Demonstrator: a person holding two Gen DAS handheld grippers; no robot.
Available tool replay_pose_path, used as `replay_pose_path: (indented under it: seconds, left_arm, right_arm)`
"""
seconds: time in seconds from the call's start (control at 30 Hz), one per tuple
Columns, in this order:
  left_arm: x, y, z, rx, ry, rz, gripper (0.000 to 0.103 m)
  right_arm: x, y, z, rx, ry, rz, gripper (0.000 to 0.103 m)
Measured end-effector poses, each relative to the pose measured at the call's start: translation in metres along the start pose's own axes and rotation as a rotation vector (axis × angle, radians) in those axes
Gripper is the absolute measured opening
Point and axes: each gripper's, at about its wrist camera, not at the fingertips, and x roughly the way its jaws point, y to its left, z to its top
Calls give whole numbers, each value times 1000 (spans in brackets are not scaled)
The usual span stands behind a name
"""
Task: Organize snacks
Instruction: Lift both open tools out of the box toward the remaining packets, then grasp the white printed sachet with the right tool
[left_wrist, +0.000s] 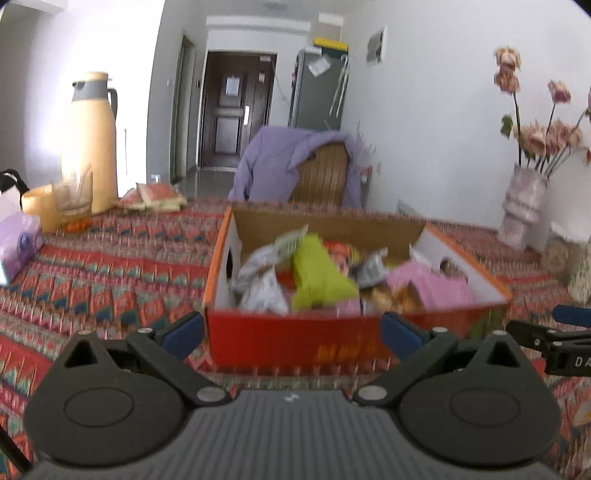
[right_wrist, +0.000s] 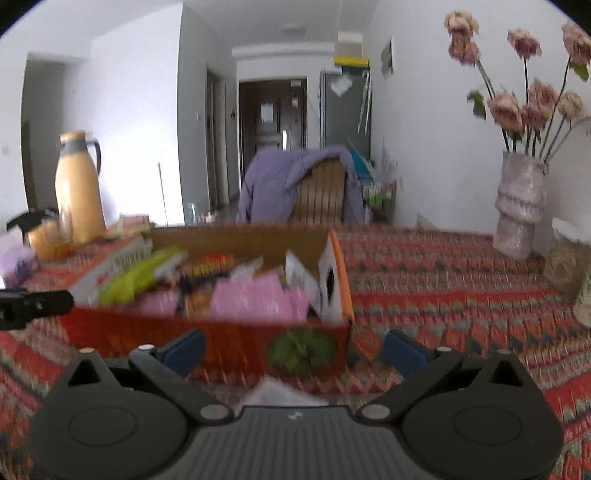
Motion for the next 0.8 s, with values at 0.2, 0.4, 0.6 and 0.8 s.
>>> replay_pose_path:
  seconds: [0.2, 0.4, 0.6, 0.8]
  left_arm:
    - [0, 2, -28, -9, 66, -25, 103]
    - [7, 6, -43, -13, 55, 23, 103]
    - [3, -1, -47, 26, 9, 25, 103]
    - [1, 4, -47, -1, -4, 19, 103]
  right_arm:
    - [14, 5, -21, -3, 99, -22, 103]
    - [38, 18, -26, 1, 176, -36, 103]
    - [56, 23, -35, 2, 226, -78, 103]
    - [51, 15, -39, 28, 221, -52, 96]
